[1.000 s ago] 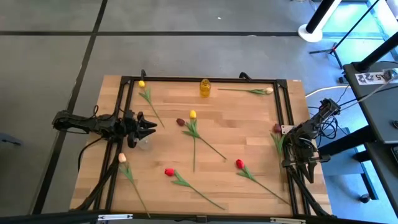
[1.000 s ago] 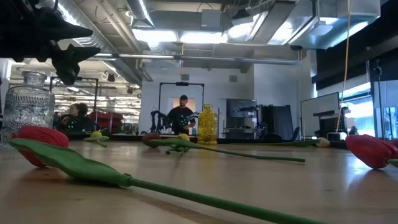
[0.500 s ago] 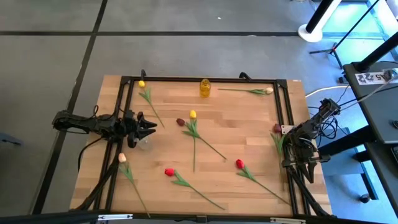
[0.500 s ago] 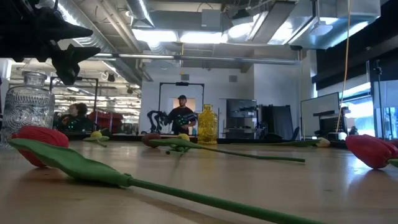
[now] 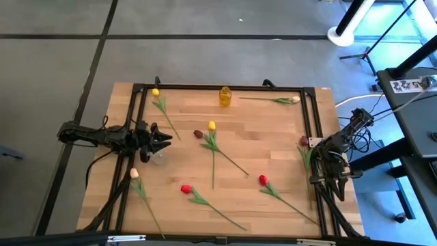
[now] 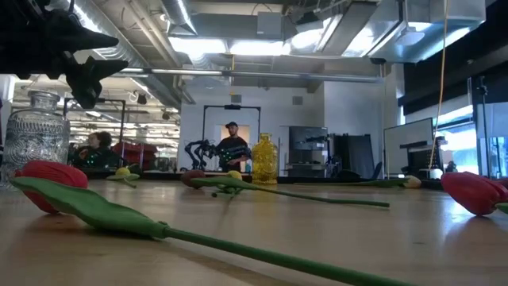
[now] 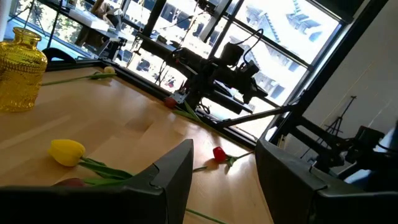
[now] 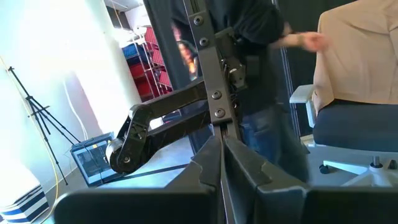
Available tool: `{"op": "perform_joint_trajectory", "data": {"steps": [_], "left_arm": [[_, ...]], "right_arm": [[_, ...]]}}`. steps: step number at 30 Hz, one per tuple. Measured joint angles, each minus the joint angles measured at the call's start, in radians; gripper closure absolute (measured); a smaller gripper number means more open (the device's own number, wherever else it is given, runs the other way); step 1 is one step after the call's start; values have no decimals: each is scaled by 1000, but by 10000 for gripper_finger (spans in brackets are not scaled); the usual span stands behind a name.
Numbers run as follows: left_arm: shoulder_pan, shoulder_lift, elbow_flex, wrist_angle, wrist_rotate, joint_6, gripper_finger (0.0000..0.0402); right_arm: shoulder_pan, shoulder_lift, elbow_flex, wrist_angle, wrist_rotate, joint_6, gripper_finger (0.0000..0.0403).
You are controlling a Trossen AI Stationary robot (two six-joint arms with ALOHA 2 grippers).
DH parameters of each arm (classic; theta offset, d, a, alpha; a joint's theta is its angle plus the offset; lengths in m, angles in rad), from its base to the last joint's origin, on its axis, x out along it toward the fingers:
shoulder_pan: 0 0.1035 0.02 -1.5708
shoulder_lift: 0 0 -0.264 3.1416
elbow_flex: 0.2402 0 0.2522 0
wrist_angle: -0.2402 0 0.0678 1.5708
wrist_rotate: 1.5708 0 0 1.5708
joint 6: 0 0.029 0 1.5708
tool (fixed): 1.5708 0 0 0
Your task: Sort flowers into vase by color
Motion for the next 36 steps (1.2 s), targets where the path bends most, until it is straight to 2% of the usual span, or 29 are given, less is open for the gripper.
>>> {"op": "perform_joint_trajectory", "data": {"steps": [26,29,33,36], "left_arm": [[0,0,0,3,-3,10,233],[0,0,0,71,-38,18,233],[0,0,0,257,-53,-13,233],[0,-1,1,338,-57,50,233]], "right_arm": [[0,0,0,0,0,0,381],[0,0,0,0,0,0,381],[0,0,0,0,0,0,381],[0,0,0,0,0,0,381]]}}
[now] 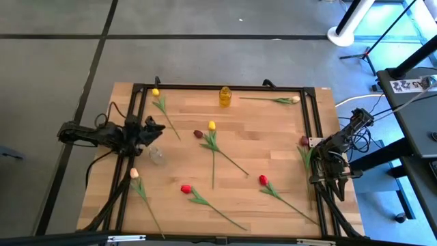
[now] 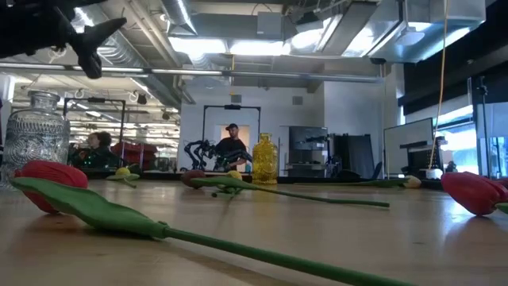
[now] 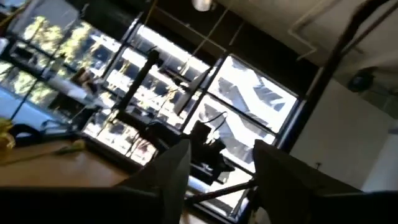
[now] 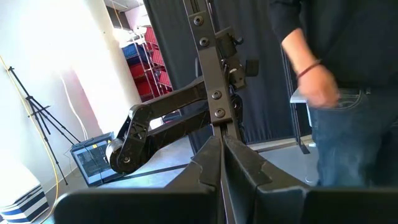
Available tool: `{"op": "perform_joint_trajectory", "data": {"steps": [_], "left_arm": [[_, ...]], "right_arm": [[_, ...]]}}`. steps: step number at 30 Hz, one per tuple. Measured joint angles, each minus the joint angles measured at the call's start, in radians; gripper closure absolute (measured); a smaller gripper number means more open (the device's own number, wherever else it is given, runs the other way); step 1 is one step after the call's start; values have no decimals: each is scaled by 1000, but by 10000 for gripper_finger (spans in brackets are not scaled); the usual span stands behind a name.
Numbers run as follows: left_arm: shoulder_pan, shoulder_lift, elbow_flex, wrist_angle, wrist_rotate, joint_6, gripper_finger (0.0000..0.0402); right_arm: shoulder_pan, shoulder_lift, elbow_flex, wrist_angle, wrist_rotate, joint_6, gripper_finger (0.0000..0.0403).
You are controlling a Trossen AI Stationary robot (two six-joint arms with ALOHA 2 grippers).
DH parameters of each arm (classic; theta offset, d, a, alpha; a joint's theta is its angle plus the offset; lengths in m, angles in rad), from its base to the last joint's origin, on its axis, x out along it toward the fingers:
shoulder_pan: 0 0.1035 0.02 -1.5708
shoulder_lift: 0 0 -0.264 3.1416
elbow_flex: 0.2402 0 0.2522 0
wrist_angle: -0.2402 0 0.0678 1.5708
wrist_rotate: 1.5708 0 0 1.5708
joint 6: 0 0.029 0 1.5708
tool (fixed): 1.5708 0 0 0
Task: Sort flowers into vase by color
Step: Put top yellow flower into the transparent vase
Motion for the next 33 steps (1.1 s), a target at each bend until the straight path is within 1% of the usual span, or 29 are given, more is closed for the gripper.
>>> {"op": "perform_joint_trajectory", "data": {"steps": [2,4,6,7,10,13,15,18,21,22,25,26,27,29,30,33], "left_arm": [[0,1,1,55,32,50,233],[0,14,36,112,87,118,233],[0,48,98,124,96,174,233],[0,75,133,116,79,206,233],[1,217,233,114,-35,300,233],[18,384,324,117,-144,335,233],[41,496,379,118,-214,329,233],[66,665,457,103,-338,267,233],[90,814,529,28,-399,324,233],[103,866,556,12,-463,310,233],[153,999,646,-42,-726,205,233],[174,1038,682,-77,-791,183,233],[198,1073,720,-130,-827,166,233],[258,1132,793,-279,-833,86,233],[294,1160,831,-355,-815,13,233],[406,1221,929,-637,-690,-242,233]], "right_arm": [[0,0,0,0,0,0,381],[0,0,0,0,0,0,381],[0,0,0,0,0,0,381],[0,0,0,0,0,0,381],[0,0,0,0,0,0,381],[0,0,0,0,0,0,381],[0,0,0,0,0,0,381],[0,0,0,0,0,0,381],[0,0,0,0,0,0,381],[0,0,0,0,0,0,381],[0,0,0,0,0,0,381],[0,0,0,0,0,0,381],[0,0,0,0,0,0,381],[0,0,0,0,0,0,381],[0,0,0,0,0,0,381],[0,0,0,0,0,0,381]]}}
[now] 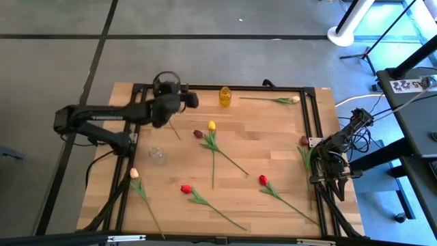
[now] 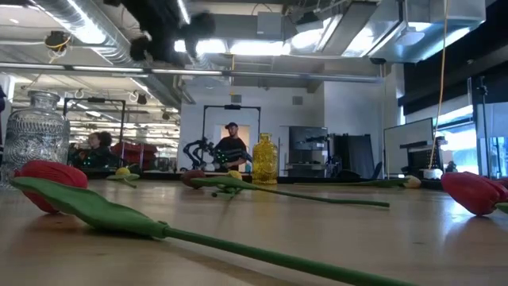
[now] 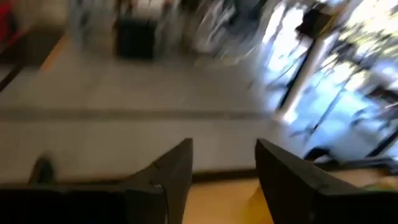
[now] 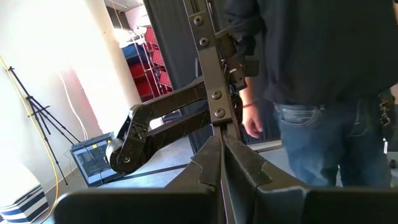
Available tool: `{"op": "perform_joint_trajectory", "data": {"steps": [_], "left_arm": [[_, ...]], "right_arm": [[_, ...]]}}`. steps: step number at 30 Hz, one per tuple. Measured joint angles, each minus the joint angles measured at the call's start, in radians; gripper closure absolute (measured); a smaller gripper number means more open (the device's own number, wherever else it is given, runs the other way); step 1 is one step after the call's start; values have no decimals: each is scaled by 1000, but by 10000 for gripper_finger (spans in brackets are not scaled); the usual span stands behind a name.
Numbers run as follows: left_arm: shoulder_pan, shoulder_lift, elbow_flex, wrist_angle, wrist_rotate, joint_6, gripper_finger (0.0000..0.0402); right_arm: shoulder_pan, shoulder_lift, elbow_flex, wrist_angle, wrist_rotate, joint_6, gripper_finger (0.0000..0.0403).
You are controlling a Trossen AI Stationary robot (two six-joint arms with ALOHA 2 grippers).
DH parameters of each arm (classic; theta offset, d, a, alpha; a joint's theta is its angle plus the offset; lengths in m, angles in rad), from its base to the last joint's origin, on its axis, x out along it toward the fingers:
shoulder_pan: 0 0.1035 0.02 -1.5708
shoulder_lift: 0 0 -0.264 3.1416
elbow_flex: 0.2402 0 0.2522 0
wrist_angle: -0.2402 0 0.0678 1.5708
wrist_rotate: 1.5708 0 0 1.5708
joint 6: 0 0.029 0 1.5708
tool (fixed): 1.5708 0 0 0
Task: Sort flowers into vase by color
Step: Put top yellow flower into the transparent vase
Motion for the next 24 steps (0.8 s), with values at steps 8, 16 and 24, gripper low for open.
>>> {"op": "perform_joint_trajectory", "data": {"steps": [8,16,24], "left_arm": [[280,132,89,-602,322,-483,233],[458,265,89,-712,498,-536,233],[632,369,-5,-576,613,-482,233]], "right_arm": [[0,0,0,0,0,0,381],[0,0,0,0,0,0,381],[0,0,0,0,0,0,381]]}}
